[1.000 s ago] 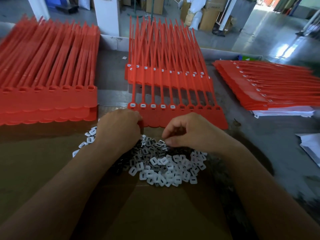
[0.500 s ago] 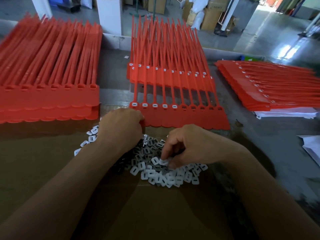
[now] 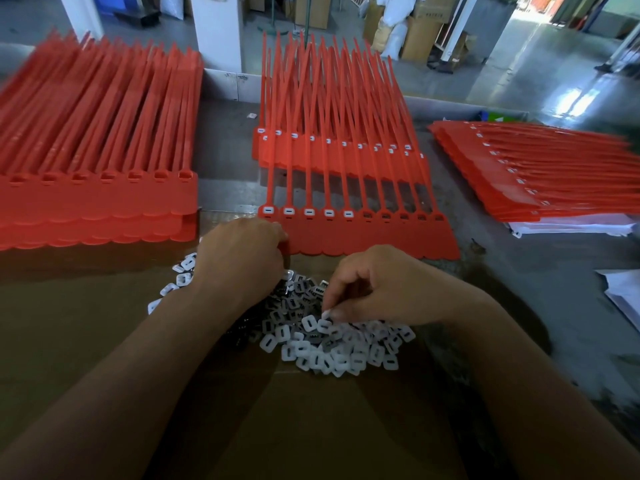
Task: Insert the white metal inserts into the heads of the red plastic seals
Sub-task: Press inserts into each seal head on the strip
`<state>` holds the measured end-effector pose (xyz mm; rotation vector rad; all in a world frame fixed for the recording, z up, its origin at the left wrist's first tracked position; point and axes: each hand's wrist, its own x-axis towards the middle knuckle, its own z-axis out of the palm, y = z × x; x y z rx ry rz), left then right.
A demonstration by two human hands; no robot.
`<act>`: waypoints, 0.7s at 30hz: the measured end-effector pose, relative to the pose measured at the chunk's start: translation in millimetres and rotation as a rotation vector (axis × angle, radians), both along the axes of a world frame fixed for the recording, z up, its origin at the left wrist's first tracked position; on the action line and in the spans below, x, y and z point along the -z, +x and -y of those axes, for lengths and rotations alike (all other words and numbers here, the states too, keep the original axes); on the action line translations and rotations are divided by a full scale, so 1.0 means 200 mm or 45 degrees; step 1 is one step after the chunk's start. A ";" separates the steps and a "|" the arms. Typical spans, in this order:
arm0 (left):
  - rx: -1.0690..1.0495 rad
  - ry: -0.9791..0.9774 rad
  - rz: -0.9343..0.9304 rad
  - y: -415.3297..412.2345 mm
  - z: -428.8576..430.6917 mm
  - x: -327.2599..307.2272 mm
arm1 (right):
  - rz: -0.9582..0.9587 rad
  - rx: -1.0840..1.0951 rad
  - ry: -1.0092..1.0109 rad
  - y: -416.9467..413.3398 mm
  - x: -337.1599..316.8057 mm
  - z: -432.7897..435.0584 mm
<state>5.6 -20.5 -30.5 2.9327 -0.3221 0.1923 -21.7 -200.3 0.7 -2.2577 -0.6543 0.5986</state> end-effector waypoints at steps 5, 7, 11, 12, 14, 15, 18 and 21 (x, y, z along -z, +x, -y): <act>0.005 -0.013 0.010 0.00 0.00 0.00 | 0.154 0.283 0.157 0.04 -0.01 0.05; 0.008 -0.017 0.017 0.00 0.00 0.00 | 0.225 0.451 0.205 0.06 0.00 0.08; 0.011 -0.018 0.016 0.00 0.00 0.01 | 0.342 0.745 0.245 0.14 0.05 0.16; 0.011 -0.016 0.016 0.00 0.00 0.01 | 0.359 0.795 0.228 0.16 0.06 0.18; 0.007 -0.011 0.015 0.00 0.00 0.01 | 0.375 0.866 0.201 0.21 0.08 0.20; 0.006 -0.007 0.018 0.00 0.00 0.01 | 0.384 0.887 0.194 0.23 0.09 0.21; 0.005 -0.003 0.025 0.00 -0.01 0.01 | 0.422 0.919 0.146 0.29 0.10 0.21; 0.005 -0.006 0.015 0.00 0.00 0.01 | 0.464 0.919 0.054 0.34 0.11 0.19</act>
